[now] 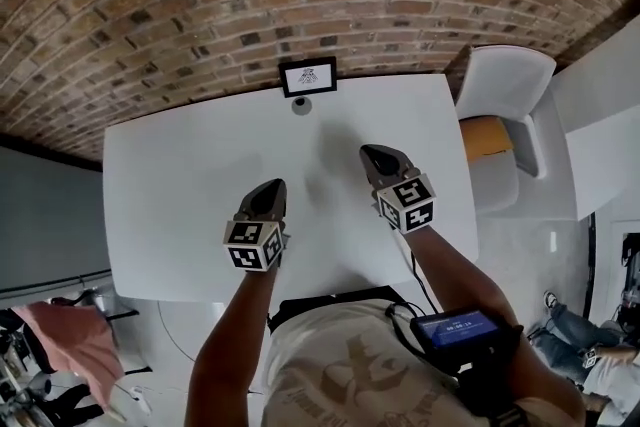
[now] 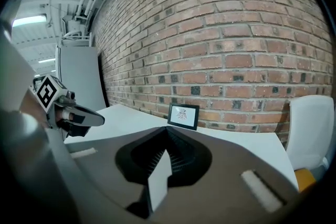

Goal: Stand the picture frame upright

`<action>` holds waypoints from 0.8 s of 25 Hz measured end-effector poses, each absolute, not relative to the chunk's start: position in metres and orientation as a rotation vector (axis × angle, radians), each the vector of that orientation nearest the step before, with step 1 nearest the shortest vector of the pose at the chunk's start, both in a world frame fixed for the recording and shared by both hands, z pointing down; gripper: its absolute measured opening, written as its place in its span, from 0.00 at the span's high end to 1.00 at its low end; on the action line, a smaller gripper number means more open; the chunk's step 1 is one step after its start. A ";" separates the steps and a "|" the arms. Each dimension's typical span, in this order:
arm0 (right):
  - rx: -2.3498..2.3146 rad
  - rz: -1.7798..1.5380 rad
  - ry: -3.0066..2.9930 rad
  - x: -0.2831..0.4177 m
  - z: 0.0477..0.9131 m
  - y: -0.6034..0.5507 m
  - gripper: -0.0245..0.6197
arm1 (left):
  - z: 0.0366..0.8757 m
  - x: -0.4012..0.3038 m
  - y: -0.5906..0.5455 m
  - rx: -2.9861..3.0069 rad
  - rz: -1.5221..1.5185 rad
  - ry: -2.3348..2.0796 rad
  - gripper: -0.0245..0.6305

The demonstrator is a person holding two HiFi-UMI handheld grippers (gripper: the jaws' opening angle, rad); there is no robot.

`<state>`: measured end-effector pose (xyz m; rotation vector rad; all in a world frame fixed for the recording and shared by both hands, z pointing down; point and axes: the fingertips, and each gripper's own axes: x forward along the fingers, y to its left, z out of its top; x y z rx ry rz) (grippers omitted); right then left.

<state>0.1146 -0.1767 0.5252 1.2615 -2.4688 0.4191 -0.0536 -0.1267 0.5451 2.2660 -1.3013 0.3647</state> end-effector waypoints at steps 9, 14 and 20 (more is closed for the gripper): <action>1.268 0.472 -2.476 0.125 0.526 -0.141 0.95 | 0.535 -0.057 -0.093 2.260 0.323 -1.288 0.96; 1.235 0.449 -2.505 0.125 0.520 -0.127 0.95 | 0.530 -0.058 -0.083 2.269 0.315 -1.292 0.96; 1.222 0.455 -2.530 0.125 0.512 -0.108 0.95 | 0.522 -0.056 -0.071 2.285 0.290 -1.274 0.96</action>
